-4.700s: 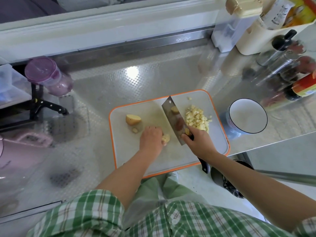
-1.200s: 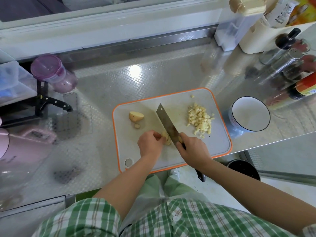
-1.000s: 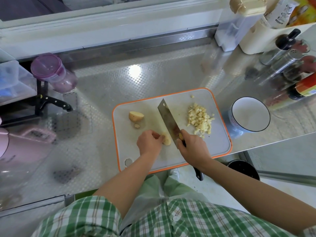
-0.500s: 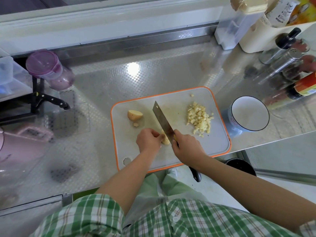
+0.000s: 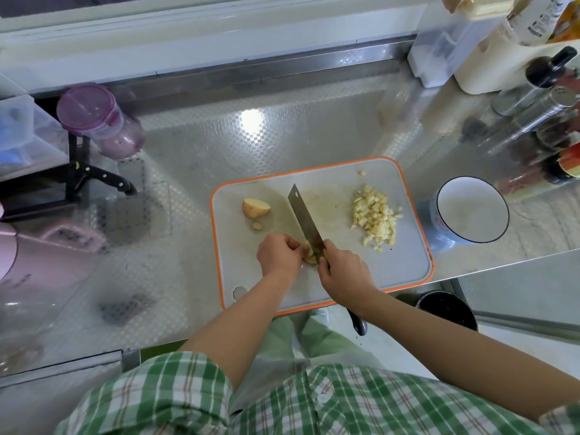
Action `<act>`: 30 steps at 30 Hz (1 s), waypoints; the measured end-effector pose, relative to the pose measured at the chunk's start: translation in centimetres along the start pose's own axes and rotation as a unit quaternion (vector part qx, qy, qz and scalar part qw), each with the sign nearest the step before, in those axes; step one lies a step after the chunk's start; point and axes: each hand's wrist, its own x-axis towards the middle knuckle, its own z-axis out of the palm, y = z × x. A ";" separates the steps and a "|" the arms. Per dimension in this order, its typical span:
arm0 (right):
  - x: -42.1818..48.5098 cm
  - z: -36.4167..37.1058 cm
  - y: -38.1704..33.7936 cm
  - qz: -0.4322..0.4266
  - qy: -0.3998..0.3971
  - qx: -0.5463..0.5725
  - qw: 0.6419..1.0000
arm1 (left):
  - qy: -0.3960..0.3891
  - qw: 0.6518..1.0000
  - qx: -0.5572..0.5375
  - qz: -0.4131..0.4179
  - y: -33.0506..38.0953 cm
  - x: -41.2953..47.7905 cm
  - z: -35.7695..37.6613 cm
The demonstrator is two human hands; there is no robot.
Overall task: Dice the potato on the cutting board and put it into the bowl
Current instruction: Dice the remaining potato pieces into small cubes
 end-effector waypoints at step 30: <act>0.6 -0.1 -0.5 -0.005 -0.006 0.028 1.000 | 0.013 0.999 -0.029 0.003 -0.2 -0.3 0.1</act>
